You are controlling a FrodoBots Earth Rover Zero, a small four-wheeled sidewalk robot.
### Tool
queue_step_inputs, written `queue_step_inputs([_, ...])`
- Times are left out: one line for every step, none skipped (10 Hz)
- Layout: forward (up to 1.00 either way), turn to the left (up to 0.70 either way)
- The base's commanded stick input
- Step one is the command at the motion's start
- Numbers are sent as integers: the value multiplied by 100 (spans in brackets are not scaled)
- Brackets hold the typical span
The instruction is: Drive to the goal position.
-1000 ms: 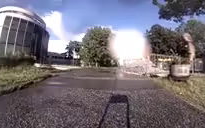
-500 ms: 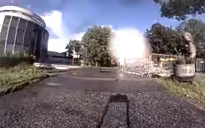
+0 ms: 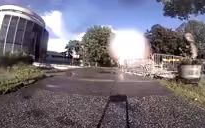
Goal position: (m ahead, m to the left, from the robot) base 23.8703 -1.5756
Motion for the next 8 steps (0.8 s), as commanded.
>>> queue_step_inputs([50, 0])
queue_step_inputs([50, 0])
queue_step_inputs([50, 0])
queue_step_inputs([50, 0])
queue_step_inputs([50, 0])
queue_step_inputs([50, 0])
queue_step_inputs([50, 0])
queue_step_inputs([50, 0])
